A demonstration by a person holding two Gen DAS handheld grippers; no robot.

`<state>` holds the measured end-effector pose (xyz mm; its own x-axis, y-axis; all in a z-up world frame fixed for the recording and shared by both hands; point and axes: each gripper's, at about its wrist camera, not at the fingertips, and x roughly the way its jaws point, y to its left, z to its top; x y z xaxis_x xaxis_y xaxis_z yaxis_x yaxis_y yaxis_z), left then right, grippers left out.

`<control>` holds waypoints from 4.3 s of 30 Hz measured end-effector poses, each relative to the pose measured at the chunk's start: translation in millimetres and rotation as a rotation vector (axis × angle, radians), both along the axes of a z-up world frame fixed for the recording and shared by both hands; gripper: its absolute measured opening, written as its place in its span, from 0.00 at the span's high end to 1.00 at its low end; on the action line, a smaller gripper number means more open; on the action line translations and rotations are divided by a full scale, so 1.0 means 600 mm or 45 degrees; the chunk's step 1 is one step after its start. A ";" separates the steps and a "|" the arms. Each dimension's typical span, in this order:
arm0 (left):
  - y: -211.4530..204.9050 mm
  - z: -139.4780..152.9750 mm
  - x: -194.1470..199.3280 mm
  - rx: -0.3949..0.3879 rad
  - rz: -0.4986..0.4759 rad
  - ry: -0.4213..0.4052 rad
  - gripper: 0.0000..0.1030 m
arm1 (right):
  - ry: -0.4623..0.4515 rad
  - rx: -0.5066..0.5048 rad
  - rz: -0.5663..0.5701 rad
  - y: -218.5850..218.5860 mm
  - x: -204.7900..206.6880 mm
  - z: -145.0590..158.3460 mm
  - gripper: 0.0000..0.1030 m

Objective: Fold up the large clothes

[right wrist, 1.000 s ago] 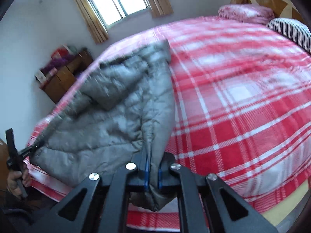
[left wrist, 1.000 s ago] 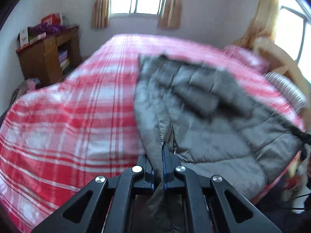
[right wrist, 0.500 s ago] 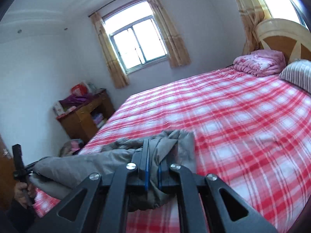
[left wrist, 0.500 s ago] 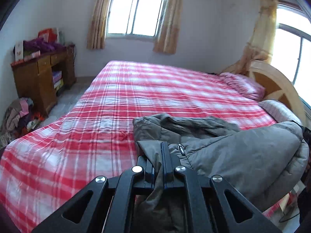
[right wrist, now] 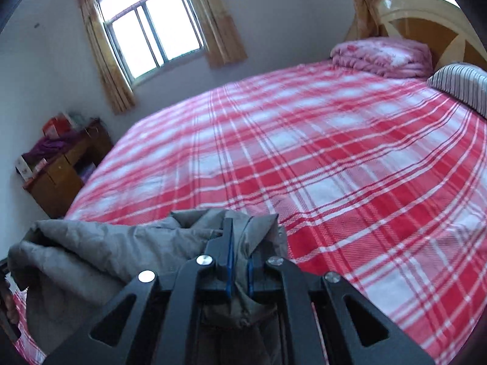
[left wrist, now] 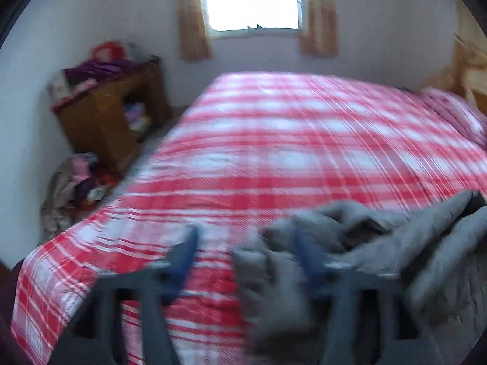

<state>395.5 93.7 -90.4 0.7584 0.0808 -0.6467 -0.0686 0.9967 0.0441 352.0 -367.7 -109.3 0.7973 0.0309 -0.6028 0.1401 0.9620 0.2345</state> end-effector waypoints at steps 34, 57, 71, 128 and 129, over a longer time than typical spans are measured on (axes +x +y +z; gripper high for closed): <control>-0.168 -0.149 0.066 0.532 0.337 0.001 0.05 | 0.057 -0.459 0.139 0.223 0.065 -0.082 0.12; -0.156 -0.187 0.100 0.439 0.296 0.168 0.01 | 0.229 -0.373 0.139 0.205 0.100 -0.118 0.09; -0.161 -0.186 0.104 0.478 0.300 0.172 0.01 | 0.286 -0.385 0.140 0.205 0.107 -0.128 0.09; -0.302 -0.126 0.137 0.424 0.069 0.183 0.01 | 0.372 -0.500 0.012 0.150 0.164 -0.119 0.10; -0.285 -0.095 0.121 0.375 0.065 0.146 0.01 | 0.378 -0.490 0.027 0.149 0.163 -0.114 0.10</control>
<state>468.2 -77.4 -147.4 0.6722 0.3132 -0.6709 -0.0957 0.9353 0.3408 450.0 -278.2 -177.4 0.5904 -0.2243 -0.7753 0.1263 0.9744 -0.1858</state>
